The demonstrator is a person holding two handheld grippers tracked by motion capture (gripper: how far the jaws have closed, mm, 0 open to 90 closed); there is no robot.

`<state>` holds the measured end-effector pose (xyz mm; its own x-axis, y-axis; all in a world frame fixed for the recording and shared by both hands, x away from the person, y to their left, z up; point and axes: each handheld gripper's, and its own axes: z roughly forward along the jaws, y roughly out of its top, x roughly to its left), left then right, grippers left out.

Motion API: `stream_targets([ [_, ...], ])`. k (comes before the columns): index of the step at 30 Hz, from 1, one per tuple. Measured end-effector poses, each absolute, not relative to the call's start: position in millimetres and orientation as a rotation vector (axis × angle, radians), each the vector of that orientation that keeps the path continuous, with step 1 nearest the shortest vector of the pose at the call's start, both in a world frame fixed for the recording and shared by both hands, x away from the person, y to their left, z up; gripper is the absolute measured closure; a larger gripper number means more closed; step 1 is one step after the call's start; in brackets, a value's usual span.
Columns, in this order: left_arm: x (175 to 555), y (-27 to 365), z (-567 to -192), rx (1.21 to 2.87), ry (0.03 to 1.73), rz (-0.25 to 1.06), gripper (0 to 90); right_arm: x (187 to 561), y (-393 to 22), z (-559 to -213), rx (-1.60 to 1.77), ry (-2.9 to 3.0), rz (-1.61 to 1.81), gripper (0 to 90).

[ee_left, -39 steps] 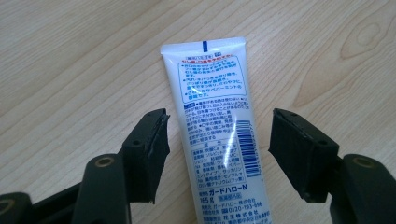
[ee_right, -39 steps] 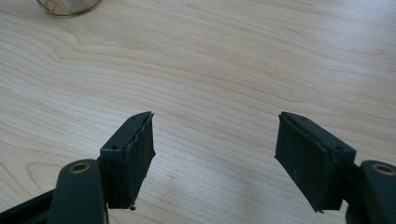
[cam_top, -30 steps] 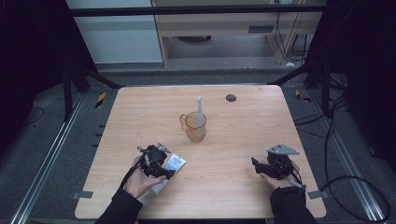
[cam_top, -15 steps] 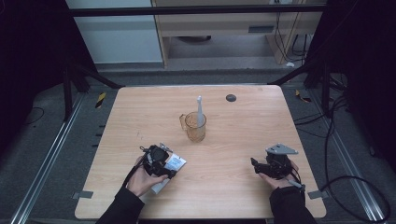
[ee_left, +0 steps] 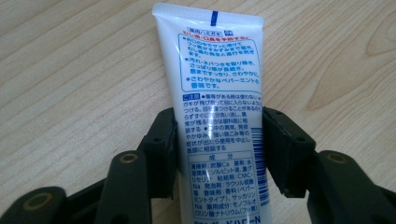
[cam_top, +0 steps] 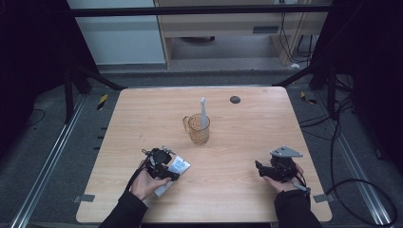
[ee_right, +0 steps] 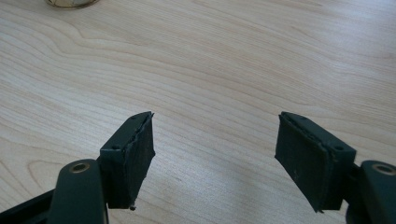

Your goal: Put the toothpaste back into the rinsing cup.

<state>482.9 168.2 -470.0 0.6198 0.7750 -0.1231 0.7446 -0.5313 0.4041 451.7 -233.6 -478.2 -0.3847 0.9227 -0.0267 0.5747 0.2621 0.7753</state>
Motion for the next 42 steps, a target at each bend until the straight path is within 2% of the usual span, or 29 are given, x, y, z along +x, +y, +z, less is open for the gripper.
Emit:
stream_targets([
  [6, 477, 167, -466, 2.416, 1.211, 0.152, 60.4, 452, -234, -479, 1.353, 2.057, 0.948, 28.0],
  [12, 472, 170, -462, 2.404, 1.202, 0.174, 66.0, 452, -236, -480, 1.357, 2.057, 0.945, 27.9],
  [29, 465, 207, -406, 2.157, 1.189, 0.343, 68.5, 451, -238, -477, 1.364, 2.031, 0.960, 27.7],
  [42, 480, 211, -373, 2.009, 1.168, 0.494, 68.7, 450, -238, -474, 1.358, 1.997, 0.978, 25.6],
])
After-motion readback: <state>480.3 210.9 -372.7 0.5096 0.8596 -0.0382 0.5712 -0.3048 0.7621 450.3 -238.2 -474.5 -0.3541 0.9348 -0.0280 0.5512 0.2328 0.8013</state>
